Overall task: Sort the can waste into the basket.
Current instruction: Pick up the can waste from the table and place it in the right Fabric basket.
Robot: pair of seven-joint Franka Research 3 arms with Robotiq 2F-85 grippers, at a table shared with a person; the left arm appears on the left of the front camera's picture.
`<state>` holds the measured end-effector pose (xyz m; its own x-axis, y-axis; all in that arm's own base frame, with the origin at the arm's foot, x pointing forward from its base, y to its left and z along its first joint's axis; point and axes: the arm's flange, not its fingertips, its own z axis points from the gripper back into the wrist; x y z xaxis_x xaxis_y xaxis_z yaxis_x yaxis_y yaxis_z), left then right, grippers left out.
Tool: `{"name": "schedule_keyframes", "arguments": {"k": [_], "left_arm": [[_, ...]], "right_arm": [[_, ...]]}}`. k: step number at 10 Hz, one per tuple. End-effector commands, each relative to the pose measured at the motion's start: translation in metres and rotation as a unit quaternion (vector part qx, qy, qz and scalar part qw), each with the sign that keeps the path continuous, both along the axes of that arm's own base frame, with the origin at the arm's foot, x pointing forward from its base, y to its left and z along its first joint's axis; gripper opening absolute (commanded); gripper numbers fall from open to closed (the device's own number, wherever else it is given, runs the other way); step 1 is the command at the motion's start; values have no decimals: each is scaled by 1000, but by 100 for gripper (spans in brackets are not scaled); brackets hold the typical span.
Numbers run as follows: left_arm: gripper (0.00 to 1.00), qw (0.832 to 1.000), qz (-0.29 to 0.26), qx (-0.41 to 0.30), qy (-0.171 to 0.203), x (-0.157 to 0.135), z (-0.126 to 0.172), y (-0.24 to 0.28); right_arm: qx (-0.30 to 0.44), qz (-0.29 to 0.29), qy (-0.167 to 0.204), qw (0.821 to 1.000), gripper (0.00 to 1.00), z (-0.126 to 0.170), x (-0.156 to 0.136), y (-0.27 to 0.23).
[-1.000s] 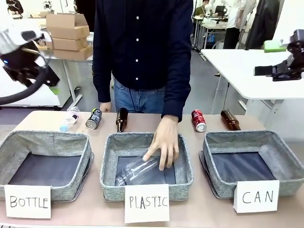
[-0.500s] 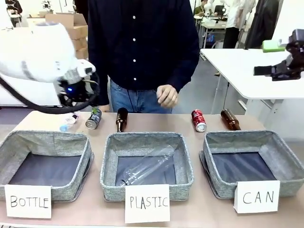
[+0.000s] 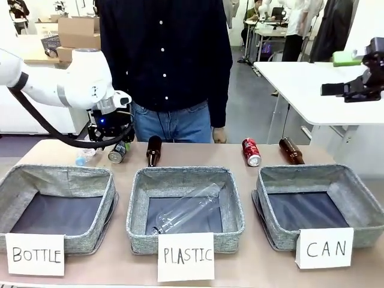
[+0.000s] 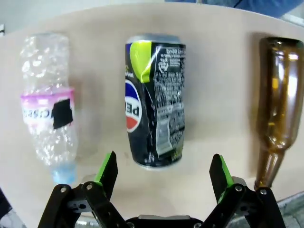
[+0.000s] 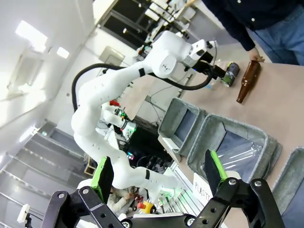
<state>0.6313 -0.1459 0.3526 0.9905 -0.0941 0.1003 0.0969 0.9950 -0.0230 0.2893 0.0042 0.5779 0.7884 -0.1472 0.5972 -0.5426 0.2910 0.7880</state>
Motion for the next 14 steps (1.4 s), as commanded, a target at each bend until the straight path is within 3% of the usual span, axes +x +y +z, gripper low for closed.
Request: {"name": "schedule_keyframes", "arguments": {"k": [1,8,9,10,11,12,13,14], "left_arm": [[100,1000,-5,18,0,22,-15,5],[100,1000,-3,9,23,28,-45,7],[81,1000,-3,6,24,28,-45,5],[81,1000,-7,5,22,28,-44,3],[62,1000,-11,1,18,27,-43,1],[75,1000,-14,0,11,26,-42,-1],[43,1000,-16,-3,9,26,-41,-2],[56,1000,-18,-4,6,25,-40,-2]], "right_arm": [[9,2,-17,1000,100,2,5,2],[9,2,-17,1000,100,2,5,2],[9,2,-17,1000,100,2,5,2],[9,2,-17,1000,100,2,5,2],[9,2,-17,1000,100,2,5,2],[9,2,-17,1000,100,2,5,2],[9,2,-17,1000,100,2,5,2],[9,2,-17,1000,100,2,5,2]]}}
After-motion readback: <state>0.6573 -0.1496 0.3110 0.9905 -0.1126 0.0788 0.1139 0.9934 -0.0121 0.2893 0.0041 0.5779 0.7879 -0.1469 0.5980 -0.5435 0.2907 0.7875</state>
